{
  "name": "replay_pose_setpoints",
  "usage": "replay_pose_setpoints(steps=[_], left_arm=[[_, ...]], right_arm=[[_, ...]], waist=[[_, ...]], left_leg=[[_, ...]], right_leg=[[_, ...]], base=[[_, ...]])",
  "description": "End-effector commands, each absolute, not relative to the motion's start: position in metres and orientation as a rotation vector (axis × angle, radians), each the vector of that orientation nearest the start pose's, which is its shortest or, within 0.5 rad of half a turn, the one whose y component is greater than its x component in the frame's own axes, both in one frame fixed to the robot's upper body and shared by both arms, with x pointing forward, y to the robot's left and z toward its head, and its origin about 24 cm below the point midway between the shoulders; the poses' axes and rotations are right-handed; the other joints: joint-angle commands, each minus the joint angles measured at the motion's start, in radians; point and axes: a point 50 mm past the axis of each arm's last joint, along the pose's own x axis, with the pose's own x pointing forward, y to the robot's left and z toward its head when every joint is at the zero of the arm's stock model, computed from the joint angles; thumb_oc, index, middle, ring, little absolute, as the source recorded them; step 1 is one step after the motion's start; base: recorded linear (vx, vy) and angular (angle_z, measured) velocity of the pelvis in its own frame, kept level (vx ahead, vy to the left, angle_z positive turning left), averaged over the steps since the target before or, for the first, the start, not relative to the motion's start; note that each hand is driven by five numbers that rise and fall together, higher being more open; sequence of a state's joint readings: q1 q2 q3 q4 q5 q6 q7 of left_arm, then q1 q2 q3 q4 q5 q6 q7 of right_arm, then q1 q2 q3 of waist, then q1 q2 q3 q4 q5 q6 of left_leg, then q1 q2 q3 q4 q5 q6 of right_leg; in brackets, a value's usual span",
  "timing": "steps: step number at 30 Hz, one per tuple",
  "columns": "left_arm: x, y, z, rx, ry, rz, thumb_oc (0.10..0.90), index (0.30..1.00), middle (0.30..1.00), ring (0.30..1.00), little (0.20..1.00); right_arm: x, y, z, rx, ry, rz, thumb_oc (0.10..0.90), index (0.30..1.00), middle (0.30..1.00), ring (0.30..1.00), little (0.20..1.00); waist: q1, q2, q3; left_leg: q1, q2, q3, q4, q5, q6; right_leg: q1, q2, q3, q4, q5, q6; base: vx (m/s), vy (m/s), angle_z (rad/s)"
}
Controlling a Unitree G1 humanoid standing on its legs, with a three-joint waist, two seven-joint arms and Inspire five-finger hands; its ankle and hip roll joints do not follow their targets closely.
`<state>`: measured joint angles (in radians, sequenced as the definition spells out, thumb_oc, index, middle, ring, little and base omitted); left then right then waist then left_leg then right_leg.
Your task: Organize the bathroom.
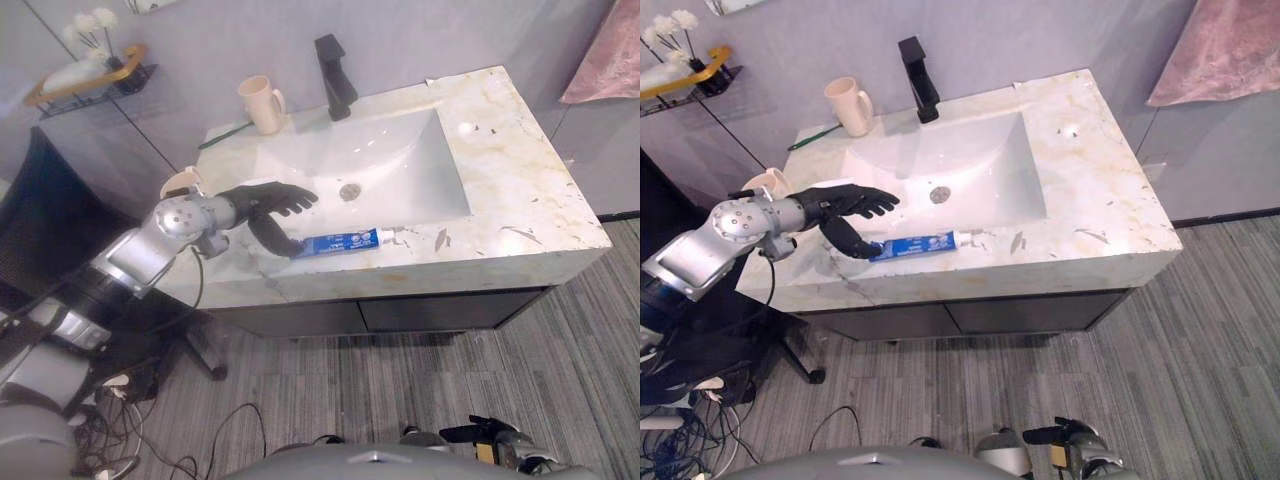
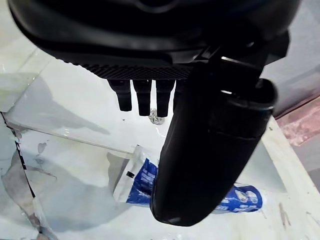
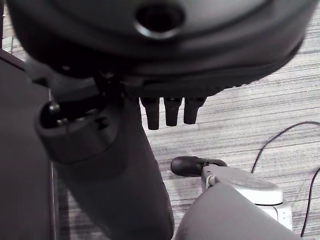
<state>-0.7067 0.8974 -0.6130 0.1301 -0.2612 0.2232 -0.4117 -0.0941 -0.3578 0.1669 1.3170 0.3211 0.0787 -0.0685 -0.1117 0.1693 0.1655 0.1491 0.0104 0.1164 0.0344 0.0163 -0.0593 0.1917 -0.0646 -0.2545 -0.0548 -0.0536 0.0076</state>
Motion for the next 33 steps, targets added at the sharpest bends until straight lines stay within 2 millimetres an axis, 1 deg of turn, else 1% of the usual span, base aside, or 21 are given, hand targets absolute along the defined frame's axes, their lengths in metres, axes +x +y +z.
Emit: replay_pose_setpoints(steps=[1,8,14,20,26,28,33], left_arm=[[0.347,0.189,0.205,0.911,-0.087,-0.515,0.800,0.900,0.900,0.900,0.900],[0.349,0.187,0.194,0.929,-0.075,-0.513,0.800,0.900,0.900,0.900,0.900],[0.350,0.185,0.192,0.951,-0.096,-0.489,0.800,0.900,0.900,0.900,0.900],[0.352,0.188,0.190,0.933,-0.100,-0.460,0.800,0.900,0.900,0.900,0.900],[0.352,0.189,0.178,0.913,-0.048,-0.476,0.800,0.900,0.900,0.900,0.900],[0.351,0.188,0.170,0.904,-0.021,-0.503,0.800,0.900,0.900,0.900,0.900],[0.350,0.184,0.165,0.926,-0.018,-0.524,0.800,0.900,0.900,0.900,0.900]], right_arm=[[0.102,-0.297,-0.141,-0.215,1.257,-0.377,0.800,0.900,0.900,0.900,0.900],[0.103,-0.297,-0.140,-0.229,1.257,-0.363,0.800,0.900,0.900,0.900,0.900],[0.101,-0.295,-0.141,-0.239,1.261,-0.341,0.800,0.900,0.900,0.900,0.900],[0.101,-0.295,-0.142,-0.245,1.263,-0.330,0.800,0.900,0.900,0.900,0.900],[0.102,-0.294,-0.142,-0.254,1.262,-0.324,0.800,0.900,0.900,0.900,0.900],[0.103,-0.295,-0.141,-0.260,1.262,-0.323,0.800,0.900,0.900,0.900,0.900],[0.102,-0.294,-0.142,-0.263,1.268,-0.321,0.800,0.900,0.900,0.900,0.900]], waist=[[0.023,-0.018,-0.032],[0.021,-0.026,-0.030],[0.020,-0.029,-0.029],[0.019,-0.025,-0.025],[0.019,-0.023,-0.025],[0.020,-0.024,-0.023],[0.021,-0.029,-0.022]], left_leg=[[-0.109,-0.056,0.036,0.081,-0.080,0.010],[-0.120,-0.054,0.041,0.099,-0.083,0.010],[-0.128,-0.052,0.044,0.113,-0.086,0.010],[-0.133,-0.049,0.047,0.124,-0.082,0.006],[-0.142,-0.049,0.048,0.133,-0.080,0.008],[-0.150,-0.046,0.049,0.146,-0.074,0.006],[-0.151,-0.046,0.048,0.150,-0.075,0.008]], right_leg=[[-0.063,0.039,0.074,0.025,0.001,0.071],[-0.058,0.038,0.075,0.025,-0.001,0.067],[-0.057,0.035,0.072,0.030,-0.005,0.064],[-0.054,0.034,0.073,0.036,-0.010,0.061],[-0.053,0.033,0.075,0.041,-0.014,0.058],[-0.053,0.033,0.075,0.044,-0.017,0.056],[-0.049,0.033,0.071,0.043,-0.017,0.055]], base=[[0.00,0.000,0.00],[0.00,-0.001,-0.01],[0.00,0.000,0.00],[0.00,0.000,0.00],[0.00,0.000,0.00],[0.00,0.000,0.00],[0.00,0.000,0.00]])
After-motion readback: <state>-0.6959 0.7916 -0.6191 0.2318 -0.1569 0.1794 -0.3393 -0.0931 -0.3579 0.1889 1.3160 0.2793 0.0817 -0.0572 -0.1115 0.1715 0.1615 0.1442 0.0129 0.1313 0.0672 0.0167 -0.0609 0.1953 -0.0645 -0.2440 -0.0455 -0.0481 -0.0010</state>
